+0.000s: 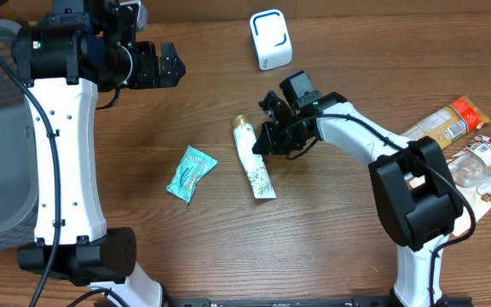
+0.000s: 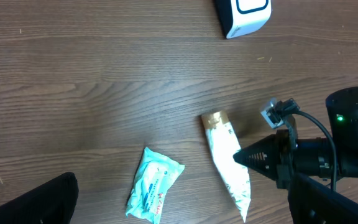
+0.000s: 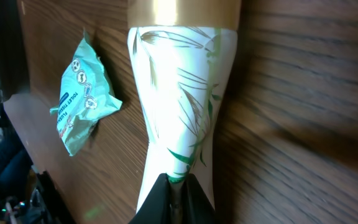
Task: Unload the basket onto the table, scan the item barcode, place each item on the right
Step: 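Move the right gripper to the white gold-capped tube and grasp it, then lift the white tube and hold it in front of the scanner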
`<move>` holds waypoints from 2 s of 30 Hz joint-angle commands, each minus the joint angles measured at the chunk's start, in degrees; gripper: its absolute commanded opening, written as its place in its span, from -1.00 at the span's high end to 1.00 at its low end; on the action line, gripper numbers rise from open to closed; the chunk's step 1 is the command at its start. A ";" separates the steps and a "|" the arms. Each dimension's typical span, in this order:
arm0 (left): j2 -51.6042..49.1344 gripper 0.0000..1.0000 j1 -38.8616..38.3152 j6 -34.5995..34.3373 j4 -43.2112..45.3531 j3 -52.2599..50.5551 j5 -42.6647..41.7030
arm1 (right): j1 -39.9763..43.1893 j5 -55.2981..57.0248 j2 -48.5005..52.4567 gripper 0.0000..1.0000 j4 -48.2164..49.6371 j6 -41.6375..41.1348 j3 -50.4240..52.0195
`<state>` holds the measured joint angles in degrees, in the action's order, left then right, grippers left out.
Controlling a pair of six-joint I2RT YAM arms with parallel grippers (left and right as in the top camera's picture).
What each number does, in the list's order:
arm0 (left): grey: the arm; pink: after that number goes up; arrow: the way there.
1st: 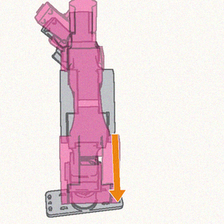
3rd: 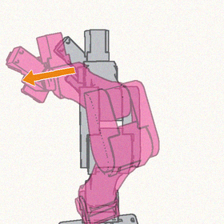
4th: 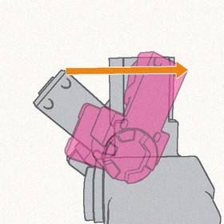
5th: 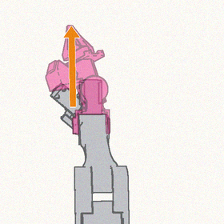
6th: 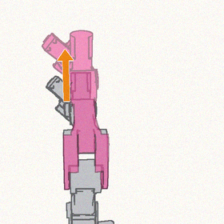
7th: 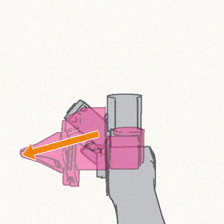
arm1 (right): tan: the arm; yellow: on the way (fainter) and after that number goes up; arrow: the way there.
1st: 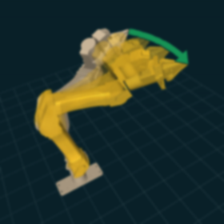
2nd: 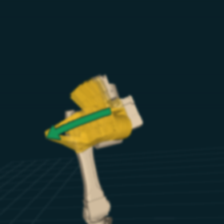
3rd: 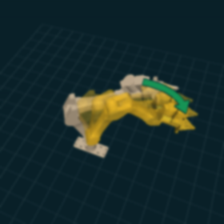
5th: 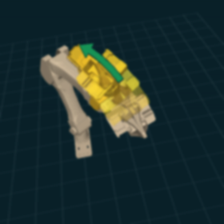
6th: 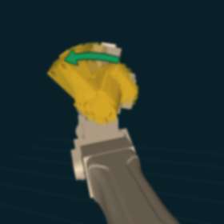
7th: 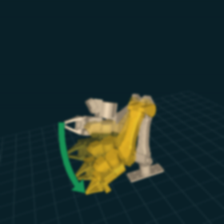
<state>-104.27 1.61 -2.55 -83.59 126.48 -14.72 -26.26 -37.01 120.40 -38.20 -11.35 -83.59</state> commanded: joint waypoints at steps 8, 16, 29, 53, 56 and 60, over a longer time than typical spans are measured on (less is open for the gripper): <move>-0.20 -0.99 -0.09 1.29 0.04 0.17 0.13 | 4.61 10.54 -0.63 0.63 -2.97 -3.82 2.60; -0.20 -0.99 -0.09 1.29 0.04 0.17 0.15 | 9.57 11.63 -0.63 0.41 -4.61 -0.46 2.60; -0.20 -0.98 -0.09 1.29 0.04 0.17 0.13 | 13.33 -6.05 -0.68 -0.39 -12.50 18.16 -3.52; -0.20 -0.99 -0.09 1.29 0.04 0.17 0.13 | 4.37 8.04 -0.63 0.18 -10.54 17.18 3.72; -0.20 -0.99 -0.09 1.29 0.04 0.17 0.13 | 4.37 7.76 -0.63 0.45 -10.34 17.14 3.69; -0.20 -0.99 -0.09 1.29 0.04 0.17 0.15 | 4.37 7.34 -0.63 0.75 -10.36 15.30 3.69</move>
<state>-104.27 1.61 -2.55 -83.59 126.48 -14.72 -21.71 -31.70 119.83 -49.08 5.74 -80.40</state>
